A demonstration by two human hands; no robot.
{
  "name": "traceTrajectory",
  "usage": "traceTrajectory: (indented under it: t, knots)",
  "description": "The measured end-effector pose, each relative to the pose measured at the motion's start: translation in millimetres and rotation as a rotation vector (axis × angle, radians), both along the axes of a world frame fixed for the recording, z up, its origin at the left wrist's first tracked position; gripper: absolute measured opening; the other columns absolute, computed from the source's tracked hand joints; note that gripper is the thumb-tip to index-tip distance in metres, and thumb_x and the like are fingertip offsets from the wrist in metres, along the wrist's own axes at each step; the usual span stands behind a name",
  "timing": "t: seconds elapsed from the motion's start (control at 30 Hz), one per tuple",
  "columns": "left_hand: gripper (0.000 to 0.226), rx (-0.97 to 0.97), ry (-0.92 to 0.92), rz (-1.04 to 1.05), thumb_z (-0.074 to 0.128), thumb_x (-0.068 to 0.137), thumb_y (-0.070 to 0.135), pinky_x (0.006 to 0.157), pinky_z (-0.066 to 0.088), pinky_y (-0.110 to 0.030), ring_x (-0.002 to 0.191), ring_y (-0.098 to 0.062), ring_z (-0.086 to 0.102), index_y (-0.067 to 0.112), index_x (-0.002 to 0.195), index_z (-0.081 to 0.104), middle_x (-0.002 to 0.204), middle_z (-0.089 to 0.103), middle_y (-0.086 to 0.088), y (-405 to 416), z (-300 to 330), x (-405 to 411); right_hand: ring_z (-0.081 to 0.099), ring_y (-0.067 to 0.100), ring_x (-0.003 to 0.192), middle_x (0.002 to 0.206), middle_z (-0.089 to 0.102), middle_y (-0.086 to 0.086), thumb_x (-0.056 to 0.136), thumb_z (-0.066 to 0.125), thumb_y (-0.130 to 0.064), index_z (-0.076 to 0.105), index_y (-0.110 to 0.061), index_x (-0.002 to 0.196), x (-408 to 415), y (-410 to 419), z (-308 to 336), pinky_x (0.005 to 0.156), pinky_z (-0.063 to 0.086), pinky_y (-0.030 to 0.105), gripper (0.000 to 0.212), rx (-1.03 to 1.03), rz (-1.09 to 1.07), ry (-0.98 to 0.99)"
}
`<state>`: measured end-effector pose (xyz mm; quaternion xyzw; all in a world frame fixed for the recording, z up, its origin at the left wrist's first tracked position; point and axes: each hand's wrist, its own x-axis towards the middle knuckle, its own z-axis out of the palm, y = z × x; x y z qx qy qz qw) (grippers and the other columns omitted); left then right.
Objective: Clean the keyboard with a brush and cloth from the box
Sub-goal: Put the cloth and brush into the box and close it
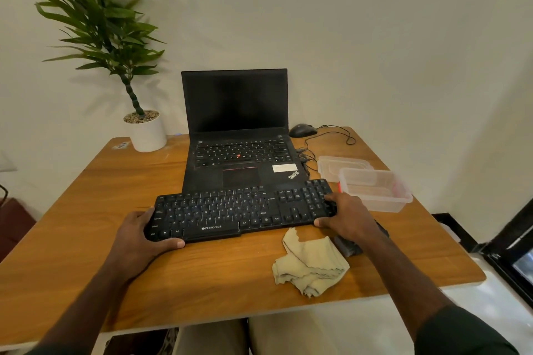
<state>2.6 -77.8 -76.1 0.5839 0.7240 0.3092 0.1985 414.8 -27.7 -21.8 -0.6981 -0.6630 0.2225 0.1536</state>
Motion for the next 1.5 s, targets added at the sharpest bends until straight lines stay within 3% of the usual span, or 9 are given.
traceTrajectory:
  t: [0.4, 0.6, 0.73, 0.83, 1.03, 1.13, 1.23, 1.37, 1.5]
  knots:
    - [0.118, -0.016, 0.071, 0.016, 0.083, 0.052, 0.06, 0.103, 0.042, -0.044, 0.123, -0.029, 0.047, 0.007, 0.148, 0.041, 0.136, 0.046, -0.013, -3.0, 0.1, 3.1, 0.06, 0.026, 0.12, 0.134, 0.062, 0.011, 0.082, 0.083, -0.034, 0.055, -0.014, 0.141, -1.8, -6.7, 4.8, 0.094, 0.048, 0.033, 0.068, 0.018, -0.009, -0.028]
    - [0.119, -0.036, 0.073, 0.007, 0.083, 0.052, 0.062, 0.104, 0.042, -0.044, 0.124, -0.028, 0.045, 0.007, 0.148, 0.039, 0.137, 0.044, -0.013, -2.0, -3.1, 0.7, 0.059, 0.026, 0.122, 0.137, 0.061, 0.01, 0.082, 0.083, -0.035, 0.051, -0.015, 0.145, -0.8, -4.5, 1.0, 0.097, 0.047, 0.034, 0.073, 0.006, 0.002, -0.039]
    - [0.126, -0.052, 0.075, -0.021, 0.082, 0.05, 0.076, 0.105, 0.04, -0.043, 0.125, -0.026, 0.042, 0.009, 0.148, 0.04, 0.138, 0.043, -0.012, -1.6, -4.3, -1.6, 0.06, 0.025, 0.122, 0.137, 0.062, 0.009, 0.083, 0.081, -0.036, 0.053, -0.016, 0.142, 0.9, -6.7, -0.5, 0.096, 0.048, 0.033, 0.069, 0.035, 0.01, -0.057]
    - [0.129, -0.006, 0.07, 0.003, 0.067, 0.047, 0.084, 0.108, 0.04, -0.047, 0.128, -0.028, 0.039, 0.011, 0.15, 0.038, 0.139, 0.039, -0.01, -5.5, -3.6, 4.7, 0.062, 0.022, 0.118, 0.132, 0.066, 0.006, 0.084, 0.08, -0.038, 0.058, -0.018, 0.137, 1.2, -10.0, -4.0, 0.093, 0.049, 0.031, 0.061, 0.105, 0.011, -0.099]
    - [0.104, 0.165, 0.162, 0.024, 0.053, 0.06, 0.087, 0.105, 0.039, -0.06, 0.127, -0.028, 0.037, 0.019, 0.139, 0.049, 0.136, 0.04, -0.009, -8.0, -1.8, 26.8, 0.062, 0.015, 0.1, 0.113, 0.072, 0.001, 0.085, 0.078, -0.037, 0.07, -0.024, 0.115, 8.2, -11.7, -11.5, 0.087, 0.052, 0.031, 0.034, 0.303, 0.049, -0.088]
    - [0.095, 0.209, 0.151, -0.025, 0.054, 0.064, 0.083, 0.104, 0.04, -0.055, 0.118, -0.019, 0.038, 0.019, 0.134, 0.054, 0.126, 0.044, -0.003, -2.9, 3.0, 45.5, 0.061, 0.008, 0.099, 0.106, 0.072, -0.009, 0.087, 0.076, -0.027, 0.075, -0.029, 0.102, 13.2, -14.4, -6.1, 0.098, 0.052, 0.038, 0.015, 0.217, 0.218, -0.1]
    - [0.086, 0.231, 0.129, -0.079, 0.056, 0.066, 0.08, 0.099, 0.044, -0.051, 0.113, -0.015, 0.04, 0.022, 0.13, 0.056, 0.119, 0.045, 0.003, 4.8, 5.5, 65.7, 0.053, 0.012, 0.114, 0.114, 0.065, -0.011, 0.091, 0.068, -0.031, 0.073, -0.032, 0.106, 17.0, -20.9, 2.1, 0.108, 0.038, 0.049, 0.015, 0.087, 0.37, -0.265]
    - [0.066, 0.244, 0.088, -0.211, 0.065, 0.075, 0.07, 0.091, 0.044, -0.04, 0.106, -0.01, 0.047, 0.025, 0.123, 0.059, 0.114, 0.05, 0.008, 11.9, 8.5, 96.3, 0.046, 0.016, 0.123, 0.128, 0.056, -0.007, 0.091, 0.067, -0.044, 0.068, -0.031, 0.115, 13.6, -27.5, -1.3, 0.106, 0.03, 0.048, 0.028, 0.028, 0.407, -0.411]
    - [0.036, 0.253, 0.01, -0.389, 0.062, 0.084, 0.057, 0.082, 0.045, -0.032, 0.099, 0.0, 0.05, 0.031, 0.11, 0.064, 0.104, 0.057, 0.014, 16.0, 17.4, 130.3, 0.045, 0.014, 0.12, 0.124, 0.055, -0.007, 0.093, 0.066, -0.04, 0.064, -0.03, 0.107, 10.8, -28.1, -1.0, 0.108, 0.03, 0.044, 0.017, 0.029, 0.437, -0.318]
